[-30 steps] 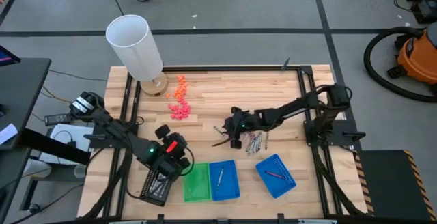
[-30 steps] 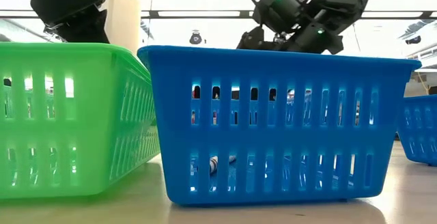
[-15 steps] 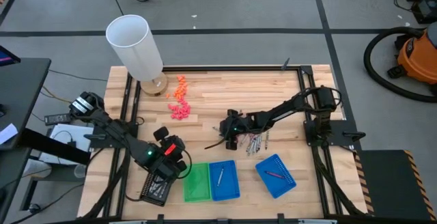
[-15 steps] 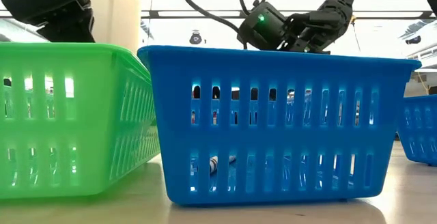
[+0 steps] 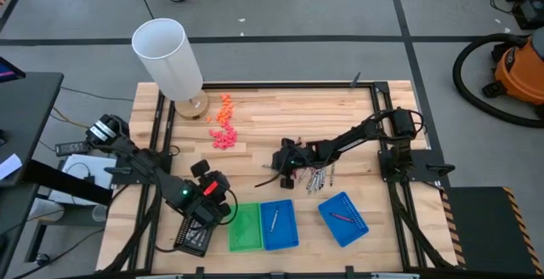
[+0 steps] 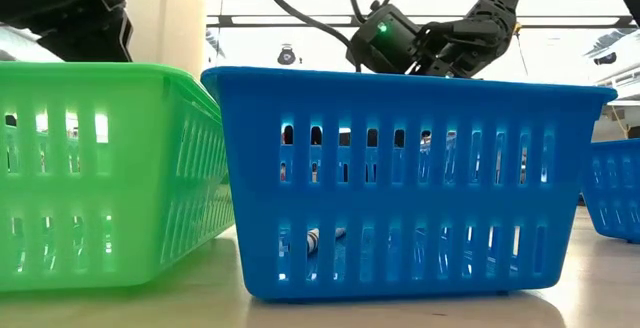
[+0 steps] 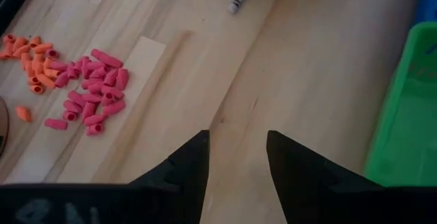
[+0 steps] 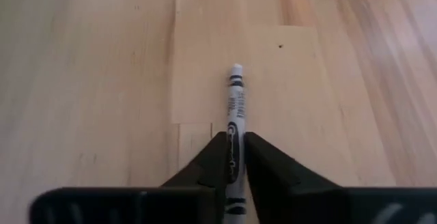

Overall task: Sort crayons
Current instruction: Put the white crayon into the black bin

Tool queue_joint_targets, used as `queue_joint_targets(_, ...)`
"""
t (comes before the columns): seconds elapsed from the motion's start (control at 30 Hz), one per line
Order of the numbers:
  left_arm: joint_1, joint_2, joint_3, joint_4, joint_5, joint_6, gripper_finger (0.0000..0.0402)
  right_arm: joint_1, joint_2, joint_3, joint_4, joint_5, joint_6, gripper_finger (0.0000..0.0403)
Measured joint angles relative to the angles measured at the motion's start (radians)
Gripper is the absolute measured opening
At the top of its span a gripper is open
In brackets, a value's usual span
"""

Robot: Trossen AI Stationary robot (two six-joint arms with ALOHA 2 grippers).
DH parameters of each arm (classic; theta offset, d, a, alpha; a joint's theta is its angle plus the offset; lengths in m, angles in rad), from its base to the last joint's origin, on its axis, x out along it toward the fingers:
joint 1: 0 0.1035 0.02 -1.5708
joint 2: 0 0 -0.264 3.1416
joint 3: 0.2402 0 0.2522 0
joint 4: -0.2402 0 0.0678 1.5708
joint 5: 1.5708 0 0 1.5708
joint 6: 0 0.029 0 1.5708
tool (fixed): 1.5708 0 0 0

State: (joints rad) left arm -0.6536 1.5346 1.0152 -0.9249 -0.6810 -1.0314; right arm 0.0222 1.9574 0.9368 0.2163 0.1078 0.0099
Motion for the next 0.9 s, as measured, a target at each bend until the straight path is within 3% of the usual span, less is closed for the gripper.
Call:
queue_joint_targets(0.13, 0.001, 0.004, -0.039, 0.106, -0.093, 0.027, 0.0157, -0.001, 0.002, -0.002, 0.028, -0.007, -0.014, 0.0022)
queue_joint_targets(0.27, 0.032, 0.004, -0.060, 0.185, -0.111, 0.076, 0.0158, -0.001, 0.000, -0.002, 0.036, -0.021, -0.021, 0.0025)
queue_joint_targets(0.43, 0.087, 0.004, -0.060, 0.273, -0.110, 0.178, 0.0166, 0.011, -0.036, -0.007, 0.023, -0.026, -0.054, 0.0045)
queue_joint_targets(0.7, 0.150, 0.004, -0.060, 0.397, -0.091, 0.375, 0.0223, 0.058, -0.137, -0.005, 0.042, -0.049, -0.141, 0.0043)
queue_joint_targets(0.9, 0.177, 0.004, -0.061, 0.529, -0.019, 0.554, 0.0225, 0.098, -0.187, -0.005, 0.104, -0.050, -0.190, 0.0043)
